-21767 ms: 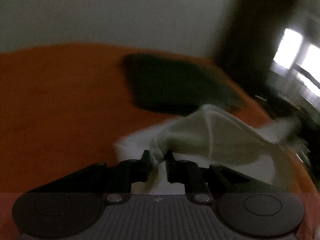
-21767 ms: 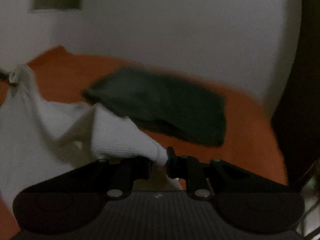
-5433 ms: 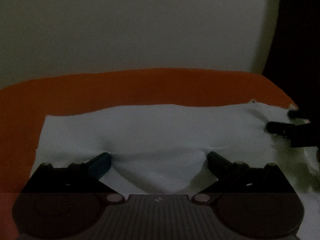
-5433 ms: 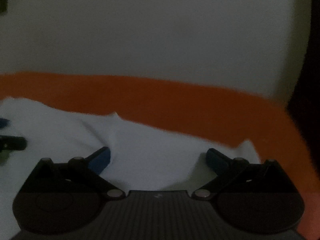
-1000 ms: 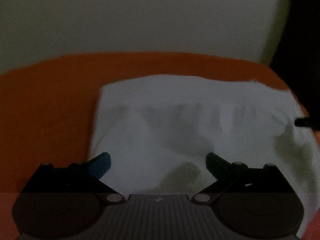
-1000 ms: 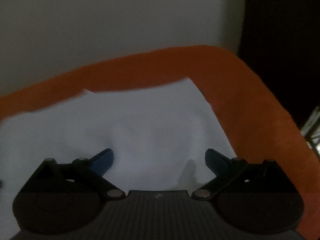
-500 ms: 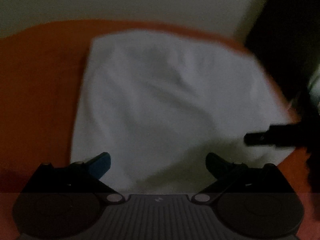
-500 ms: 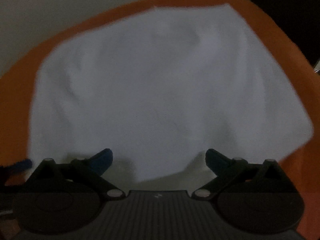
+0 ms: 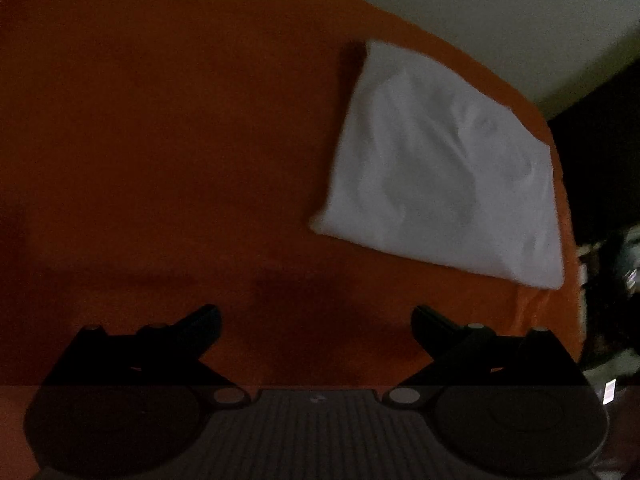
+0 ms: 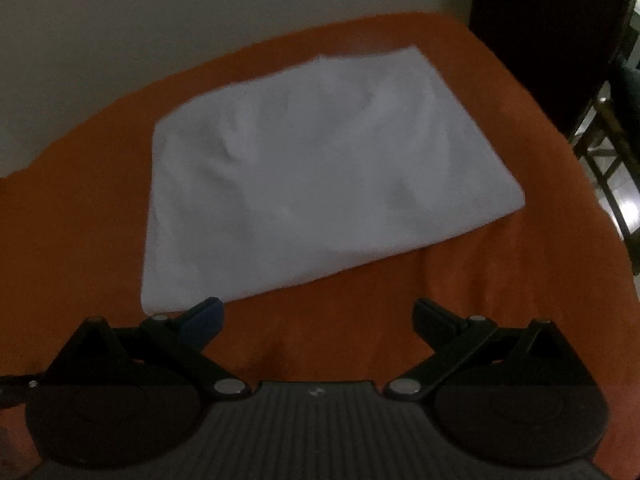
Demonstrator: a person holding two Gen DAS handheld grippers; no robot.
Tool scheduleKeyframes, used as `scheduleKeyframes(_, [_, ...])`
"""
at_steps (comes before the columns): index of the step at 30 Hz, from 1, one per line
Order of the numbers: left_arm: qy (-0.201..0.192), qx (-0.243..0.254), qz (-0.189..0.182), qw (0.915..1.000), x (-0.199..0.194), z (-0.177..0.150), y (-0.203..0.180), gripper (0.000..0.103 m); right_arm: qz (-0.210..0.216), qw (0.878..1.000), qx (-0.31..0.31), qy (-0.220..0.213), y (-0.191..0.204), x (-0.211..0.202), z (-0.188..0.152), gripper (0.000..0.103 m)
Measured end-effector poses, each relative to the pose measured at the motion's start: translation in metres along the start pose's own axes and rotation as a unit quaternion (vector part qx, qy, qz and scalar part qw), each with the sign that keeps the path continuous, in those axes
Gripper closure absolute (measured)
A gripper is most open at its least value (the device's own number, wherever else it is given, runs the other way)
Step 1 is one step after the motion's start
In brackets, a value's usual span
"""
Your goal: Fold clothes
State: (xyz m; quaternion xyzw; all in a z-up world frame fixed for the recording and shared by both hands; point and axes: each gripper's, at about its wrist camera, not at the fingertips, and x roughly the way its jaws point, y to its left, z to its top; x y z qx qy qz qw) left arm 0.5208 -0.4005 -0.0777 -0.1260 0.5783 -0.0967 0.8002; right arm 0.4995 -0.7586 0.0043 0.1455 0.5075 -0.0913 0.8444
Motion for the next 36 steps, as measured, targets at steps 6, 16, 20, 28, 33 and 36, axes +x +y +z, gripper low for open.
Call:
scheduleKeyframes(6, [-0.060, 0.083, 0.078, 0.9917, -0.044, -0.015, -0.062, 0.000, 0.064, 0.996, -0.046, -0.039, 0.007, -0.046, -0.011, 0.001])
scheduleKeyframes(16, [-0.126, 0.075, 0.061, 0.9873, -0.144, -0.095, -0.156, 0.000, 0.124, 0.985, -0.108, -0.057, -0.007, -0.174, -0.061, 0.001])
scheduleKeyframes(20, [-0.137, 0.078, 0.065, 0.9854, -0.181, -0.131, -0.163, 0.000, 0.125, 0.983, -0.109, -0.077, -0.023, -0.226, -0.112, 0.001])
scheduleKeyframes(28, [-0.155, 0.087, 0.093, 0.9797, -0.236, -0.190, -0.178, 0.000, 0.130, 0.976, -0.148, -0.093, -0.021, -0.254, -0.154, 0.001])
scheduleKeyframes(33, [-0.153, 0.123, 0.141, 0.9703, -0.206, -0.191, -0.183, 0.000, 0.121, 0.979, -0.136, -0.095, -0.022, -0.219, -0.172, 0.001])
scheduleKeyframes(36, [-0.183, 0.140, 0.154, 0.9609, -0.185, -0.211, -0.176, 0.000, 0.110, 0.981, -0.118, -0.108, -0.026, -0.184, -0.183, 0.000])
